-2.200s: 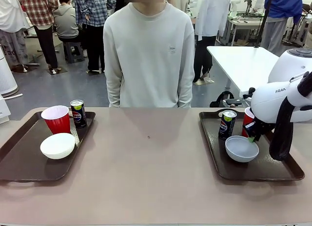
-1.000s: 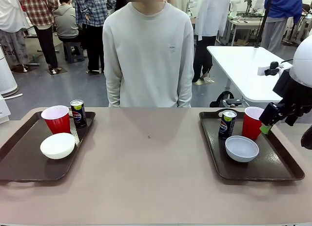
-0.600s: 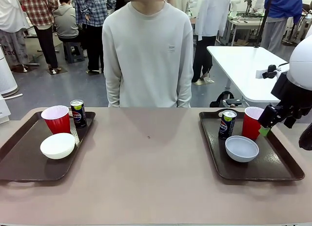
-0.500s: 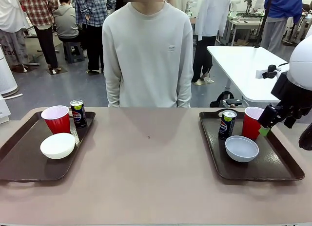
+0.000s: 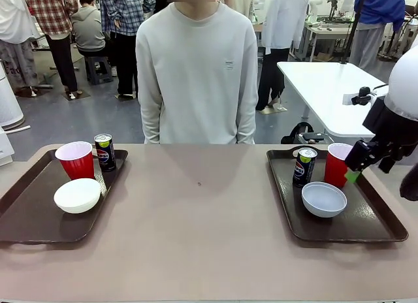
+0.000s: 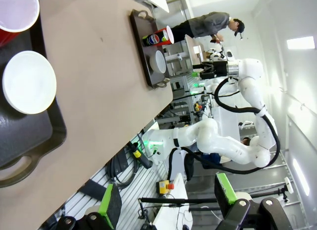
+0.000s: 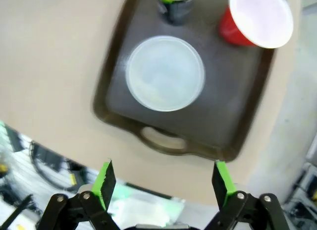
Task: Prepare tableware on both trays.
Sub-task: Pick up a Picnic Bowl from the table and place it on a Handle tray.
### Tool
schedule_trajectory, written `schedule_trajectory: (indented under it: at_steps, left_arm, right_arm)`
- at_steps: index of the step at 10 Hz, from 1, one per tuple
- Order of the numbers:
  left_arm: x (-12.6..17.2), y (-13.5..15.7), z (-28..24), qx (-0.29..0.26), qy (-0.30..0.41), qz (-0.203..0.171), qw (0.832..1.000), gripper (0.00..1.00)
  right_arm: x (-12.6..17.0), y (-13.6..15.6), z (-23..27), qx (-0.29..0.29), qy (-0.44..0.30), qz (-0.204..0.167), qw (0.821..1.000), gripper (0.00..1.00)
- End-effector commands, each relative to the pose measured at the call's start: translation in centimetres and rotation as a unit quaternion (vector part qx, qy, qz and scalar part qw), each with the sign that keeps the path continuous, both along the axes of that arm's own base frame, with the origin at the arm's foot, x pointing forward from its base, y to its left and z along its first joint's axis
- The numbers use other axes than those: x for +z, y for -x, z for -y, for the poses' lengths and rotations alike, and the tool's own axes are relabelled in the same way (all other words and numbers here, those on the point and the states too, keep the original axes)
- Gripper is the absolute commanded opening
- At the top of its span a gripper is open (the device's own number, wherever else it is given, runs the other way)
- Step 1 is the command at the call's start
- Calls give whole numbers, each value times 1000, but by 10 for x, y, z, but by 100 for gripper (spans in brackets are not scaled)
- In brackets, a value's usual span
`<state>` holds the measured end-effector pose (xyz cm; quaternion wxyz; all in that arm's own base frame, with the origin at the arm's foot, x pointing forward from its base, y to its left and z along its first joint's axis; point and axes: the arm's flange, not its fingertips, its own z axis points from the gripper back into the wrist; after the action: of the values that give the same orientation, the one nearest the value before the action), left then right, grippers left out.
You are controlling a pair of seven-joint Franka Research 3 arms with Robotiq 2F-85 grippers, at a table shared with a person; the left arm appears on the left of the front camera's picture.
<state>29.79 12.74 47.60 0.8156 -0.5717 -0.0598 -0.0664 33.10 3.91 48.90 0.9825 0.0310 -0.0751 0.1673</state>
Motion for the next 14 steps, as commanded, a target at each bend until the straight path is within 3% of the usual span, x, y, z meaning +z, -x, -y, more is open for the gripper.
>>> schedule_trajectory:
  at_steps: [1, 2, 3, 5, 6, 8, 11, 14]
  left_arm:
    - [1, 1, -1, 1, 7, 5, 1000, 100]
    - [1, 1, -1, 1, 7, 5, 1000, 100]
    - [1, 1, -1, 1, 7, 5, 1000, 100]
    - [1, 1, -1, 1, 7, 5, 1000, 100]
    - [1, 1, -1, 1, 7, 5, 1000, 100]
    - [1, 1, -1, 1, 7, 5, 1000, 100]
    - [1, 1, -1, 1, 7, 5, 1000, 100]
    - [1, 1, -1, 1, 7, 5, 1000, 100]
  right_arm:
    - [9, 24, -6, -81, -182, -38, 979, 100]
    - [1, 32, -7, -137, -266, -79, 951, 100]
    - [-2, 33, -7, -167, -323, -94, 927, 100]
    - [-8, 39, -12, -161, -464, -111, 864, 100]
    - [-11, 37, -12, -137, -516, -100, 840, 100]
    - [-29, 32, -13, -35, -570, -134, 810, 100]
    - [-51, 17, -1, 59, -571, -130, 809, 100]
    - [-71, 17, 17, 72, -537, -147, 828, 100]
